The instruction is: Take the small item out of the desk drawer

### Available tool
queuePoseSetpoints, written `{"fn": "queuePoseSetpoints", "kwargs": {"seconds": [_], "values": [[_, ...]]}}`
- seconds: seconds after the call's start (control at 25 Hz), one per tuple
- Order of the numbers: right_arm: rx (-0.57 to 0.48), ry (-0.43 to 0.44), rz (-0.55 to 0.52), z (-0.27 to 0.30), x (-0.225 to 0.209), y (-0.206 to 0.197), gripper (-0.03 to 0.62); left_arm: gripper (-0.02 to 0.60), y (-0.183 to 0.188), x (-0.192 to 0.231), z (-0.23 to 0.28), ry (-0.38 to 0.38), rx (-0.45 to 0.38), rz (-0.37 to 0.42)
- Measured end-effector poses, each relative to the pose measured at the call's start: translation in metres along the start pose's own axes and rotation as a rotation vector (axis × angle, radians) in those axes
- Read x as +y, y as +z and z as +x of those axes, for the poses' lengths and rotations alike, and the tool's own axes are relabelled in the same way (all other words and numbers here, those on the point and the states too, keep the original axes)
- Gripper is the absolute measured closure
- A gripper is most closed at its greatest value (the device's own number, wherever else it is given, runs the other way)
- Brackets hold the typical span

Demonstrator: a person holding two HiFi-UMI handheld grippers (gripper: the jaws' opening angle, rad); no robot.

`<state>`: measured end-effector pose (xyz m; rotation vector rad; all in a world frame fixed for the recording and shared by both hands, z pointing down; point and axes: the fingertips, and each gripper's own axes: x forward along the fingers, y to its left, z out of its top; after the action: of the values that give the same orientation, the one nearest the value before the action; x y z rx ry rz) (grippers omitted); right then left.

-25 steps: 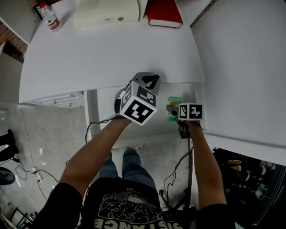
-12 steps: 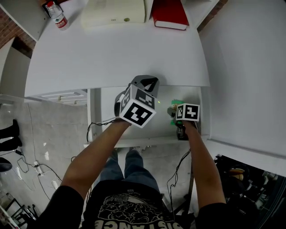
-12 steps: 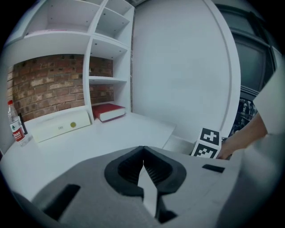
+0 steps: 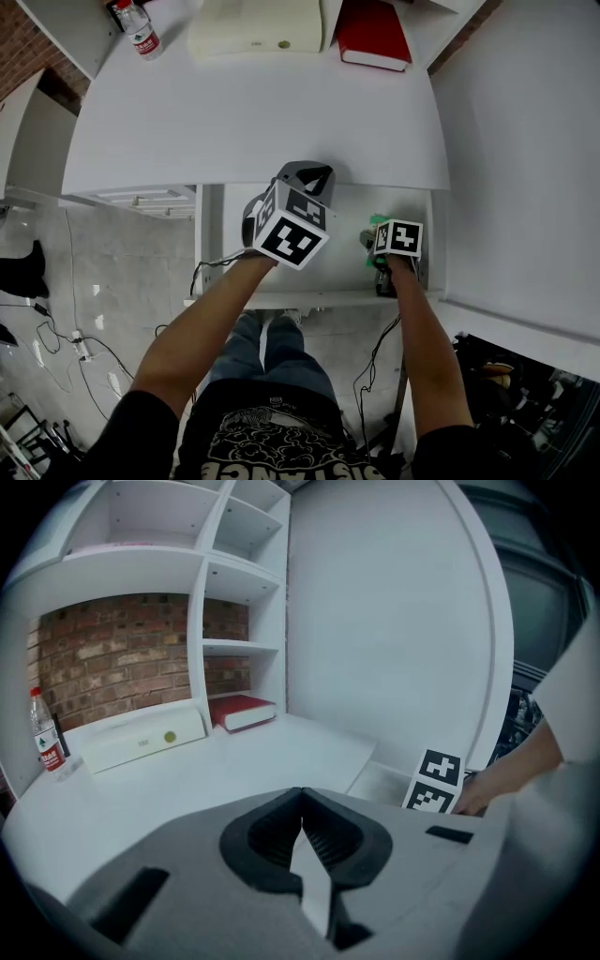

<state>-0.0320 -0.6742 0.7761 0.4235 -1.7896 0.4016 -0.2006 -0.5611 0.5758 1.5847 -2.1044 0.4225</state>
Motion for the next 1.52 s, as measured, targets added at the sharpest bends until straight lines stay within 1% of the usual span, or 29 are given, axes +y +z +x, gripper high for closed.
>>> {"fn": "queuePoseSetpoints", "kwargs": {"seconds": [0.12, 0.32, 0.4, 0.52, 0.76, 0.96, 1.12, 1.52], "values": [[-0.001, 0.008, -0.005, 0.0, 0.004, 0.001, 0.196, 0.575, 0.001, 0.001, -0.003, -0.002, 0.002, 0.006], [0.002, 0.01, -0.017, -0.003, 0.002, -0.001, 0.237, 0.575, 0.003, -0.002, -0.011, -0.014, 0.007, 0.008], [0.005, 0.009, -0.018, -0.005, 0.003, -0.001, 0.244, 0.575, 0.002, 0.0, -0.016, -0.012, 0.012, 0.013], [-0.019, 0.022, -0.024, -0.012, 0.008, 0.003, 0.246, 0.575, 0.002, 0.003, -0.02, -0.005, 0.016, 0.018], [-0.11, 0.042, 0.001, -0.043, 0.014, 0.013, 0.246, 0.575, 0.012, 0.001, -0.03, -0.01, 0.013, 0.025], [-0.173, 0.055, 0.011, -0.075, 0.019, 0.018, 0.246, 0.575, 0.024, 0.0, -0.042, -0.012, -0.005, 0.025], [-0.242, 0.061, 0.028, -0.107, 0.02, 0.026, 0.246, 0.575, 0.034, -0.002, -0.054, -0.012, -0.026, 0.02], [-0.445, 0.05, 0.005, -0.19, 0.037, 0.065, 0.246, 0.575, 0.067, 0.005, -0.082, 0.002, -0.092, 0.044]]}}
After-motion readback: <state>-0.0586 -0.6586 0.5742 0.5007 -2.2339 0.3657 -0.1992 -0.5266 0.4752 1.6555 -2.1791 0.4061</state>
